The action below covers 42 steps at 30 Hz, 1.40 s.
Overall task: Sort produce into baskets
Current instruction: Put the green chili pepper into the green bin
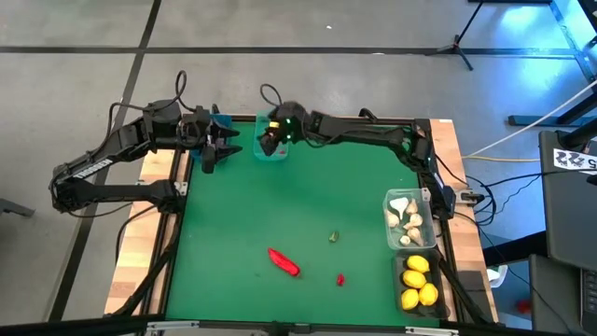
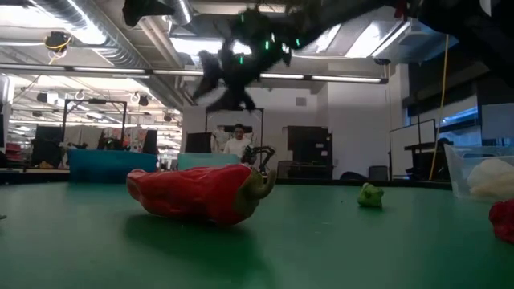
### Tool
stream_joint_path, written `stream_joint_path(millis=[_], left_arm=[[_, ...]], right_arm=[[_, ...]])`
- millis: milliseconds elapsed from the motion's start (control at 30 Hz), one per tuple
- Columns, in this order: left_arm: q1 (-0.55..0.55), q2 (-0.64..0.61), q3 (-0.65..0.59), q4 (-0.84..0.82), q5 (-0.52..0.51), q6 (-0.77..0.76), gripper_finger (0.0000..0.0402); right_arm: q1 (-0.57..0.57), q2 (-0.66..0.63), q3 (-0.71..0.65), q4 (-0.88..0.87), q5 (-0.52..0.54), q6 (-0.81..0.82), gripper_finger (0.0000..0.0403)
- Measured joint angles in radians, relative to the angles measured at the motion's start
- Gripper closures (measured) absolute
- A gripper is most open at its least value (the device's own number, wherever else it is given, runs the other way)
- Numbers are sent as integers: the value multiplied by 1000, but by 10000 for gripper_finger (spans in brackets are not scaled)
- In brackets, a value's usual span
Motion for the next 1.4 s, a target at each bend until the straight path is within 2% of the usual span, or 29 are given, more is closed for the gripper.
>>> stream_joint_path(millis=[67, 333, 433, 600, 933, 1067, 1167, 1233, 1400], left_arm=[[0, 0, 0, 0, 0, -8, 126], [0, 0, 0, 0, 0, -18, 126], [-1, 0, 0, -1, 1, -30, 126], [-1, 0, 0, -2, 1, -35, 126], [-1, 0, 0, -1, 2, -57, 126], [-1, 0, 0, -2, 2, -59, 126], [-1, 0, 0, -2, 2, -59, 126], [-1, 0, 0, -2, 1, -53, 126], [-1, 0, 0, -2, 1, -36, 126]], right_arm=[[6, 0, 112, -135, -47, -70, 172], [70, -10, 506, -815, -56, -384, 193], [106, -89, 442, -979, -49, -400, 198], [201, -176, 420, -1208, 57, -352, 205], [481, -206, 387, -1362, 209, -104, 205], [599, -204, 302, -1386, 267, 36, 205], [656, -204, 193, -1388, 266, 155, 202], [682, -204, 107, -1342, 258, 214, 191], [704, -202, -125, -1072, 206, 345, 135]])
